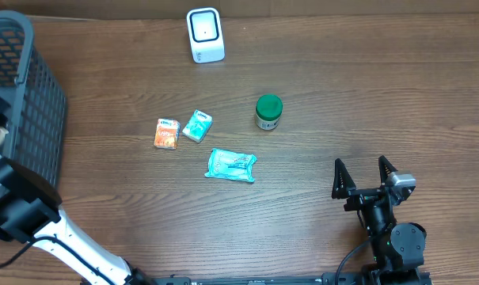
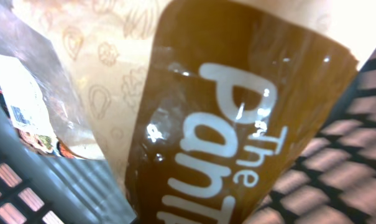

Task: Scan the item barcode
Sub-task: 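Lift the Pantree bag out and carry it toward the scanner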

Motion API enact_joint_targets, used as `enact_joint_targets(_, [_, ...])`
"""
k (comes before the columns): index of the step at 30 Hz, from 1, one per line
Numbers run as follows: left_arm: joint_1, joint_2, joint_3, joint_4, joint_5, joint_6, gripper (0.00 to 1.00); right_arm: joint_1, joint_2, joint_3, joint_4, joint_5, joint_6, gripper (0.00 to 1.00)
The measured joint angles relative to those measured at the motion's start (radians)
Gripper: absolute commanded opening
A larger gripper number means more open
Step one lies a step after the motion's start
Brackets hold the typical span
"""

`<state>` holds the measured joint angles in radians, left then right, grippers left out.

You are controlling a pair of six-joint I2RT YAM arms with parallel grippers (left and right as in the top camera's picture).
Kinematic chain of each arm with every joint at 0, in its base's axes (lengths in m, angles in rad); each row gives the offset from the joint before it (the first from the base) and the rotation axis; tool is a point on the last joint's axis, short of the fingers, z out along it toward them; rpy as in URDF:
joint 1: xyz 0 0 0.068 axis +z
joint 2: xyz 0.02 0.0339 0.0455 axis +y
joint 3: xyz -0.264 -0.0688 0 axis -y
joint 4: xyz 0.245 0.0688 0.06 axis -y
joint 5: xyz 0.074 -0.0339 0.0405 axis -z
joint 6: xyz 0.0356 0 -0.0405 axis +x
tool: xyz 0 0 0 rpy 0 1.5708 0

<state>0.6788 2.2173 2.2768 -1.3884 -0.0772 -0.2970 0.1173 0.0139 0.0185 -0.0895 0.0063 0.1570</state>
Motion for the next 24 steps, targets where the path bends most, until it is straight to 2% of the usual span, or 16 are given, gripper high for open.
enact_joint_targets(5, [-0.052,-0.073,0.164,-0.061,0.027,0.0,0.04,0.0,0.0,0.0,0.0,0.0,-0.001,1.0])
enact_joint_targets(10, [-0.174,-0.214,0.236,-0.079,0.037,0.0,0.04,0.0,0.0,0.0,0.0,0.0,0.0,1.0])
enact_joint_targets(16, [-0.432,-0.385,0.258,-0.137,0.034,0.009,0.04,0.0,0.0,0.0,0.0,0.0,0.0,1.0])
enact_joint_targets(21, [-0.691,-0.411,0.25,-0.272,-0.019,0.034,0.04,0.0,0.0,0.0,0.0,0.0,-0.001,1.0])
enact_joint_targets(24, [-0.837,-0.411,0.167,-0.293,-0.05,0.051,0.04,0.0,0.0,0.0,0.0,0.0,-0.001,1.0])
